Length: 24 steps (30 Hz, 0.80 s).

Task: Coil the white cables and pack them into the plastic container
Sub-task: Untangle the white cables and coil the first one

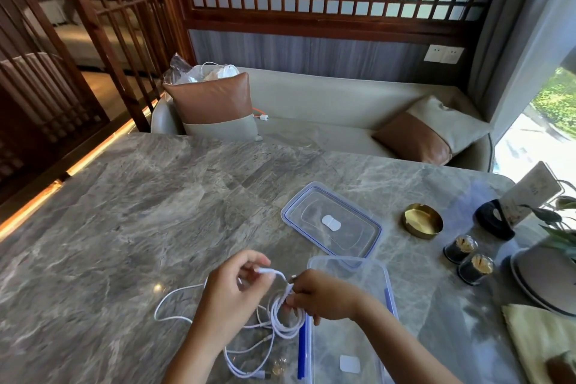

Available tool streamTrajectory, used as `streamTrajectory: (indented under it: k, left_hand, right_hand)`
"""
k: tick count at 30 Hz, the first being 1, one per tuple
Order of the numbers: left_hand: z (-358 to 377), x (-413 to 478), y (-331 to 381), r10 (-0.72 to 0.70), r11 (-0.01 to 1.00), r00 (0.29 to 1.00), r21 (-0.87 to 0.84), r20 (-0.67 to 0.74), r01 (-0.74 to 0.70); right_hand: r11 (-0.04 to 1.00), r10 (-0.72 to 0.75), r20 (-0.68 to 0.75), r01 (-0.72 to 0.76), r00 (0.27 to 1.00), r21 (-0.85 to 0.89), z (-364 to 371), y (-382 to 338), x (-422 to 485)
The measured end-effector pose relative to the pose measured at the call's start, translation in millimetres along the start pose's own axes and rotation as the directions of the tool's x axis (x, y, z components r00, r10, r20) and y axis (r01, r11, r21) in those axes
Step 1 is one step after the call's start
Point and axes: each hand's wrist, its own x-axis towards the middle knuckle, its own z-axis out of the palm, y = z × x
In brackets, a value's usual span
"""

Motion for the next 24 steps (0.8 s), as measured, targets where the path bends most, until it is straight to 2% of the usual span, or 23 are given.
streamTrajectory:
  k: [2,6,7,8,10,12,15,17,20,22,24]
  left_hand:
    - [-1.8,0.7,23.1,0.052,0.985,0.998,-0.169,0.042,-0.044]
    - [8.2,-4.0,50.9,0.214,0.947,0.961,-0.278,0.174,-0.161]
    - [10.7,-3.2,50.8,0.237,0.948,0.951,-0.262,0.197,-0.182]
    - [12.9,-0.8,48.8,0.253,0.96,0.943,-0.181,0.217,-0.215]
    - [13.1,7.8,36.8,0.247,0.952,0.936,0.115,0.253,-0.282]
    - [8.2,18.7,16.9,0.15,0.91,0.952,0.339,0.266,-0.238]
    - [-0.4,35.6,-1.5,0.043,0.916,0.958,0.372,0.282,-0.15]
    - [-1.9,46.3,0.2,0.065,0.921,0.947,0.346,0.316,-0.179]
    - [0.4,69.6,17.6,0.181,0.925,0.953,0.287,0.243,-0.249]
    - [-1.3,91.0,36.0,0.294,0.925,0.95,0.221,0.102,-0.31]
    - [-5.9,113.2,57.6,0.393,0.91,0.919,0.16,-0.036,-0.383]
  right_hand:
    - [0.998,0.014,0.03,-0.012,0.999,-0.057,0.0,0.0,2.5]
    - [0.997,0.003,0.066,0.002,0.998,-0.083,2.0,-8.1,2.0]
    - [0.996,-0.005,0.052,0.009,0.999,-0.087,2.0,-9.9,1.2]
    - [0.996,-0.008,0.041,0.012,0.999,-0.09,1.2,-11.4,0.6]
    - [0.997,-0.013,0.027,0.015,1.0,-0.074,-2.2,-10.7,2.1]
    - [0.999,-0.015,0.0,0.015,1.0,-0.031,-5.9,-8.8,3.5]
    - [1.0,-0.018,-0.131,0.021,0.991,0.019,-21.6,-5.1,4.3]
    - [0.999,-0.044,-0.22,0.049,0.975,0.019,-38.5,-9.5,4.3]
    - [0.995,-0.077,-0.331,0.094,0.941,0.033,-67.6,-22.0,4.9]
    - [0.989,-0.116,-0.378,0.141,0.918,0.038,-91.6,-33.9,1.9]
    - [0.975,-0.186,-0.393,0.219,0.901,0.041,-118.5,-47.9,-3.6]
